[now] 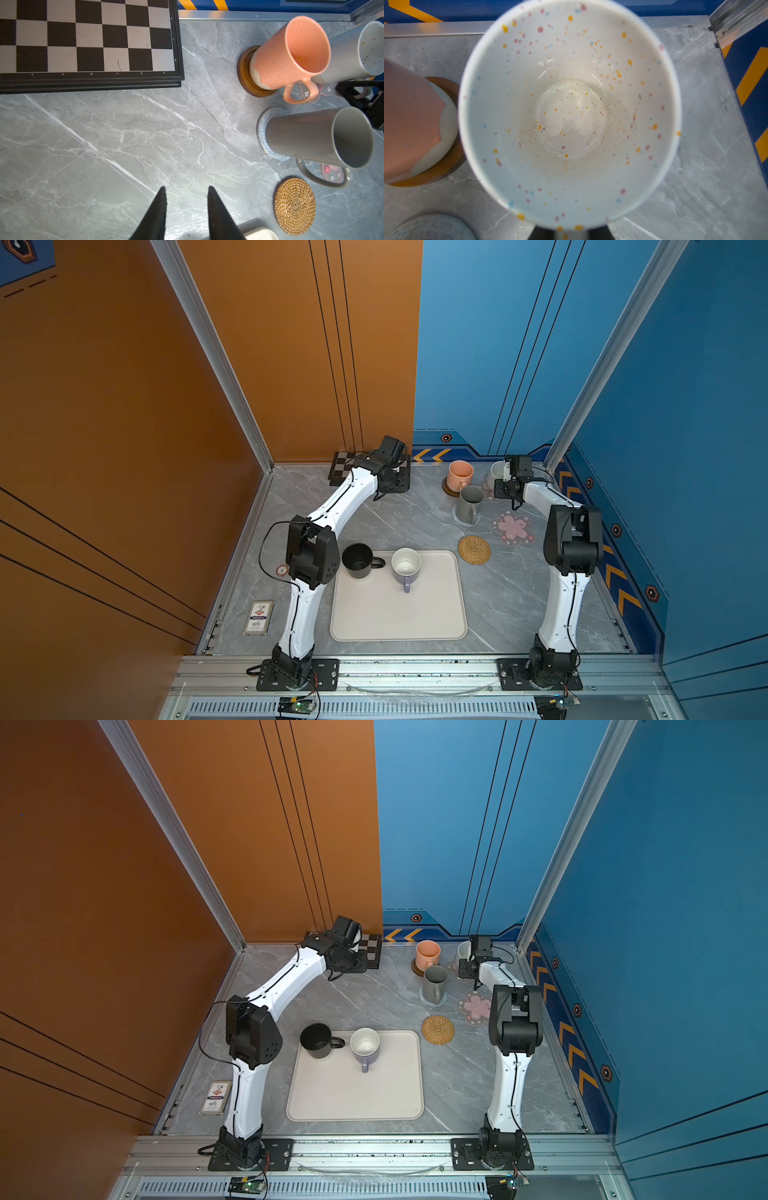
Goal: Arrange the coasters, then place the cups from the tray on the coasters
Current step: 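Lower the speckled mug onto the farther pink flower coaster and open the right gripper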
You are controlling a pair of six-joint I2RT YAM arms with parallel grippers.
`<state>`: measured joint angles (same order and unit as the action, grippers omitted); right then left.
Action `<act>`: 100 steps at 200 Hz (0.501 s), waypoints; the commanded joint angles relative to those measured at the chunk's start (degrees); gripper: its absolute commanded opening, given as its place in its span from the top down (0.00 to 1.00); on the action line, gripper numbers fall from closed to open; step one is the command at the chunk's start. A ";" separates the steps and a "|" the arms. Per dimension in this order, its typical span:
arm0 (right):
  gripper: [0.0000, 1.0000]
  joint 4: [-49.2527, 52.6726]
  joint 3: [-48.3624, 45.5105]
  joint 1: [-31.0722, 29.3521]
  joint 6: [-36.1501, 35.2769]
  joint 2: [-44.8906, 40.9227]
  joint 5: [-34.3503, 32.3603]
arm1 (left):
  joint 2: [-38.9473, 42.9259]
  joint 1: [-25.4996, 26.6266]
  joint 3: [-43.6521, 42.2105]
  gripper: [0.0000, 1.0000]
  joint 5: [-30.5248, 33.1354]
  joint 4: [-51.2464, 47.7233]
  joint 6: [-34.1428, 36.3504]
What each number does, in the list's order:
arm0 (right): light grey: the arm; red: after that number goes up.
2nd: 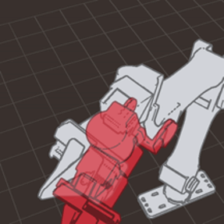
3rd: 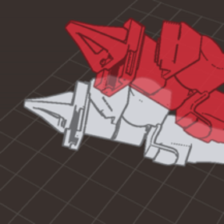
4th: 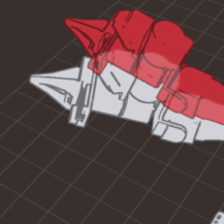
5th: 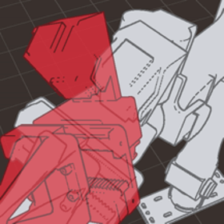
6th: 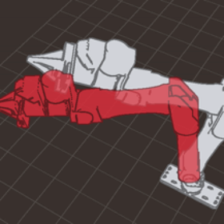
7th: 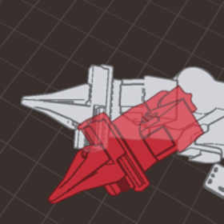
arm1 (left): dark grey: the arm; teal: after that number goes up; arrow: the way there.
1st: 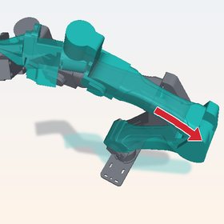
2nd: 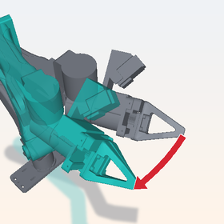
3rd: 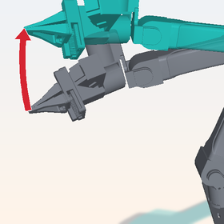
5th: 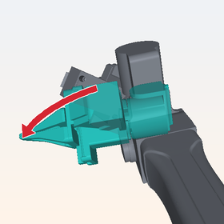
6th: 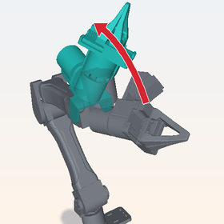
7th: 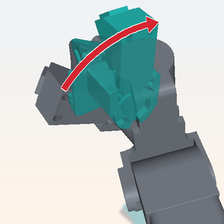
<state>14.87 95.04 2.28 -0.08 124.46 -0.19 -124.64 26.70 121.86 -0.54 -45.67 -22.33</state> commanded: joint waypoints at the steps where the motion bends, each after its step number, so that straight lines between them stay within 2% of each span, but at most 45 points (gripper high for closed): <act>1: 1.00 -3.21 0.48 0.43 -0.47 -5.24 -0.51 | 0.98 0.49 -0.13 0.66 -0.43 -0.59 -0.35; 100: 1.00 -0.74 1.98 0.88 -0.22 -4.32 -0.92 | 0.72 0.67 0.13 0.66 -0.52 -0.62 -0.52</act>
<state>16.95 95.04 2.70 -0.08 123.76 -0.21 -124.64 27.07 121.84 -0.54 -45.69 -22.35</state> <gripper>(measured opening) 0.188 0.342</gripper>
